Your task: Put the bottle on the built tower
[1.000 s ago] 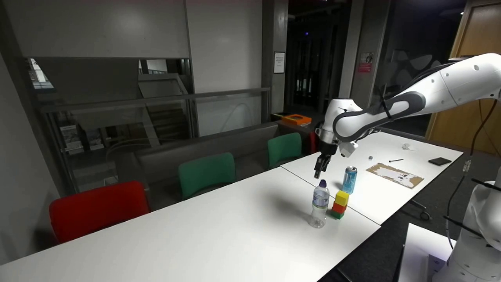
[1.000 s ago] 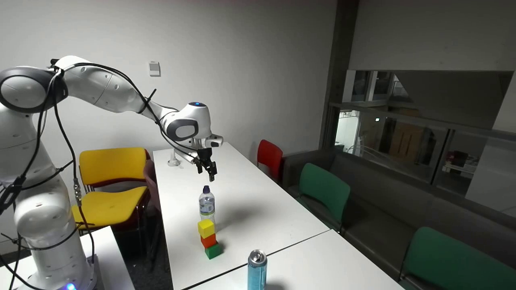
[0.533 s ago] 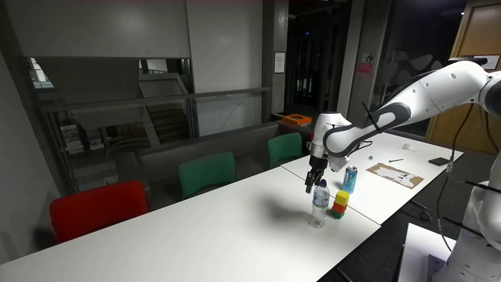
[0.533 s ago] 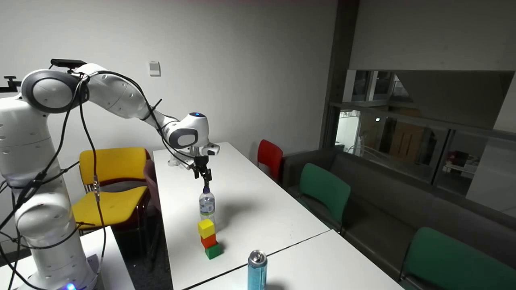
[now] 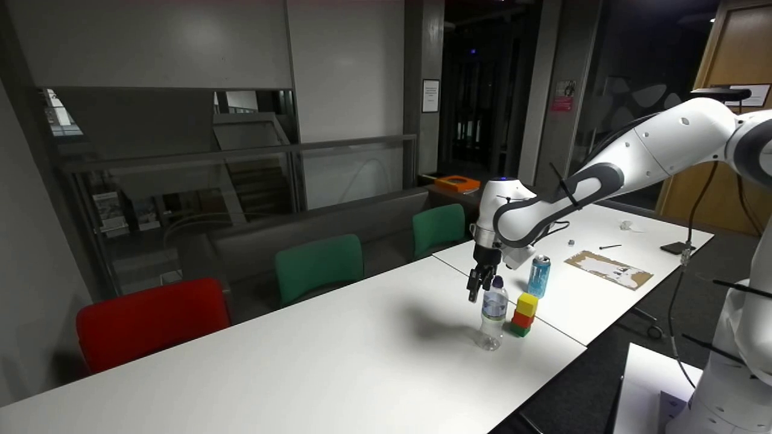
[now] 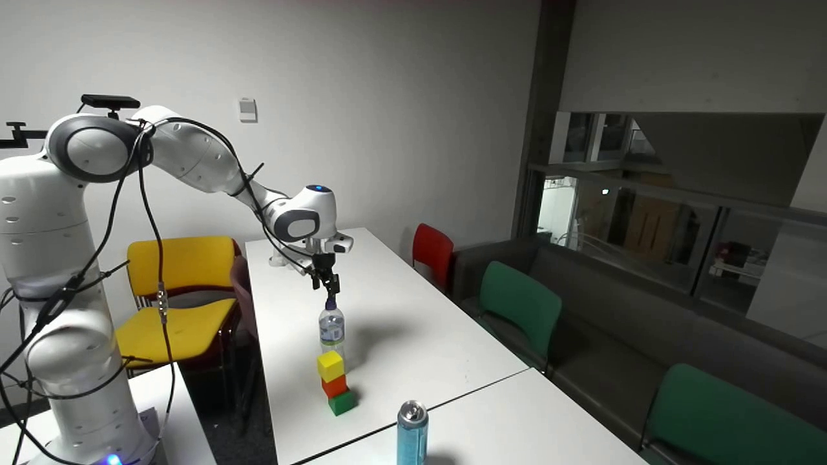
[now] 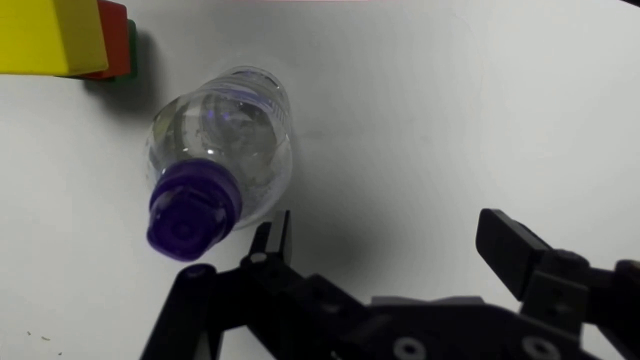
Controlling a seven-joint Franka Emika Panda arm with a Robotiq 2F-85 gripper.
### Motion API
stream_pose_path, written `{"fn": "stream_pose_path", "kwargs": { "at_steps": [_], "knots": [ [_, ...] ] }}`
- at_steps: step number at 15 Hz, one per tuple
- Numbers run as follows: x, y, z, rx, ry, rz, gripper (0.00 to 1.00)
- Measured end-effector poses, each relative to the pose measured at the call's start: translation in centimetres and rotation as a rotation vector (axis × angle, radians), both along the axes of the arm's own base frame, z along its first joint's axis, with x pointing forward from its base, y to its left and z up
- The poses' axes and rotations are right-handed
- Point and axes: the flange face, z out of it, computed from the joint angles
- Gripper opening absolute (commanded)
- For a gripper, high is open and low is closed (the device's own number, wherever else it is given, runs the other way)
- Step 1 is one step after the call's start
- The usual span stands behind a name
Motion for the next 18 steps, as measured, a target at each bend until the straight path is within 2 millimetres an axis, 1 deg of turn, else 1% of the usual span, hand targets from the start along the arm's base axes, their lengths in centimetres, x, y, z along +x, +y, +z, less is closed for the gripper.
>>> {"fn": "stream_pose_path", "kwargs": {
  "at_steps": [3,6,8,10,13,16,18],
  "knots": [
    [0.3,0.0,1.4,-0.017,-0.027,-0.017,1.00],
    [0.1,-0.4,3.8,-0.047,-0.069,-0.061,1.00],
    [-0.2,-1.1,5.2,-0.064,-0.091,-0.101,1.00],
    [-0.6,-2.1,6.1,-0.088,-0.103,-0.135,1.00],
    [-1.4,-3.7,6.3,-0.150,-0.097,-0.171,1.00],
    [-2.0,-5.1,5.4,-0.170,-0.065,-0.199,1.00],
    [-2.2,-5.5,4.8,-0.168,-0.049,-0.209,1.00]
  ]
}}
